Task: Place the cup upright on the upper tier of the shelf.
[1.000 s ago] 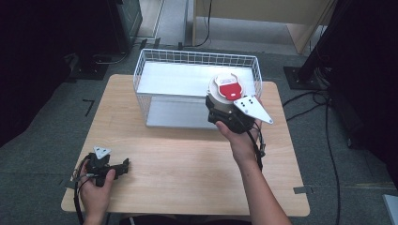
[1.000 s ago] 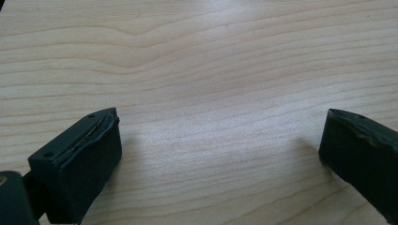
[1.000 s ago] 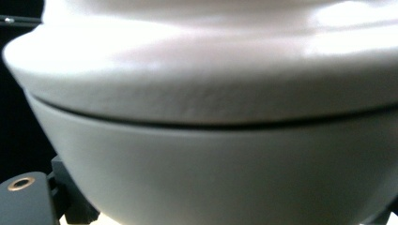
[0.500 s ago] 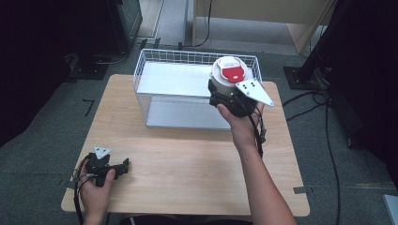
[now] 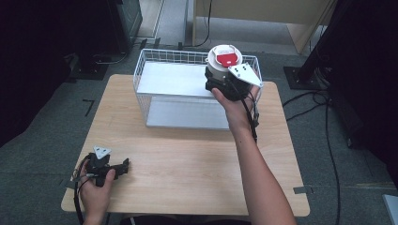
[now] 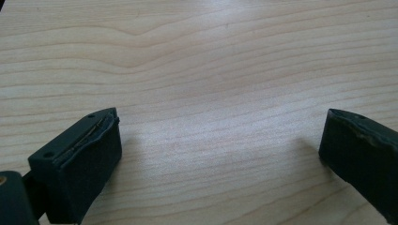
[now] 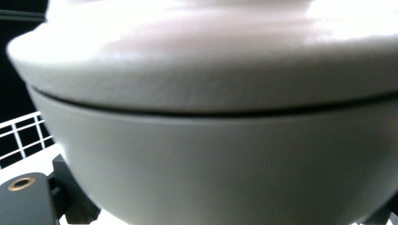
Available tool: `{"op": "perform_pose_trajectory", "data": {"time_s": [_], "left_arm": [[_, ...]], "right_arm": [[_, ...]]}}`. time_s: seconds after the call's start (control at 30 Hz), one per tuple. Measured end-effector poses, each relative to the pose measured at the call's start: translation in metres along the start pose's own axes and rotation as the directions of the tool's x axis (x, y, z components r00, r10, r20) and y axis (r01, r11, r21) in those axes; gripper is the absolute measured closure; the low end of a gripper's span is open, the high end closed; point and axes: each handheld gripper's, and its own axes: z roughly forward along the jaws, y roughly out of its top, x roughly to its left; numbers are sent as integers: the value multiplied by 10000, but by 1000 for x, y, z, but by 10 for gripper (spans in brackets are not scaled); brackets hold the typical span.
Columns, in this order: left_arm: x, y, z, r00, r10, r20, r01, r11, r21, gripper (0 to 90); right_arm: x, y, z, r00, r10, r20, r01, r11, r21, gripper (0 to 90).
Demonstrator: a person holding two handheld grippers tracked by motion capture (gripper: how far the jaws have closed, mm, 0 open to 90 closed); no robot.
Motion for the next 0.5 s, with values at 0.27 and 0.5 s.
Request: {"op": "perform_pose_trajectory", "data": {"time_s": [0.27,0.5], "left_arm": [[0,0,0,10000,-19,-1,19,10000,-4,0],[0,0,0,10000,-38,8,38,10000,-16,0]], "right_arm": [[-3,-1,22,9997,212,74,-213,9997,156,87],[-5,-1,37,9990,445,43,-447,9979,470,86]]}}
